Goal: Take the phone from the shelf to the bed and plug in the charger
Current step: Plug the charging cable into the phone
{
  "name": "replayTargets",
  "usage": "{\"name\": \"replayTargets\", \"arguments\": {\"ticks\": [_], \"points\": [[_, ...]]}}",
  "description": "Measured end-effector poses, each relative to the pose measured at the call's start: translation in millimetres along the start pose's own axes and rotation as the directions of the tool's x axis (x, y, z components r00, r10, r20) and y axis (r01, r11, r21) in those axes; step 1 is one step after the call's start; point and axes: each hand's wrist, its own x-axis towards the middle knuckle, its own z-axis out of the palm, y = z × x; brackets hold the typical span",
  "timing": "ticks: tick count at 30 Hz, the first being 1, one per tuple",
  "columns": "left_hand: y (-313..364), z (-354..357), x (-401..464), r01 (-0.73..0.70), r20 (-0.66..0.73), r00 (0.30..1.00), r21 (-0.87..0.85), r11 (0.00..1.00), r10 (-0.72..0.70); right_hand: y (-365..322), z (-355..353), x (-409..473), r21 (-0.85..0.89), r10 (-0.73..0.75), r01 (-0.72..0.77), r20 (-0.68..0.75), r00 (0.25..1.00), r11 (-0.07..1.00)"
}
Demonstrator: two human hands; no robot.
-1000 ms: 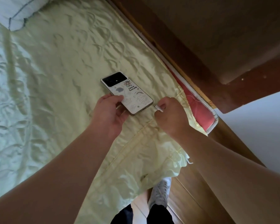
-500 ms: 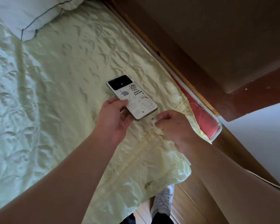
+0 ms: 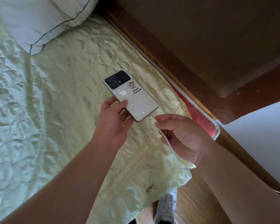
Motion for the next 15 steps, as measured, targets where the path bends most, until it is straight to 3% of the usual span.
{"name": "replayTargets", "arguments": {"ticks": [6,15], "points": [[4.5,4.0,-6.7,-0.013,0.060,0.998,-0.010,1.000,0.013,-3.7,0.7,-5.8,0.119,0.021,-0.022,0.006,1.000,0.993],[4.9,10.3,-11.9,-0.008,0.083,0.997,-0.022,1.000,0.010,-7.1,1.2,-10.5,0.146,0.035,-0.036,0.015,0.999,0.989]]}}
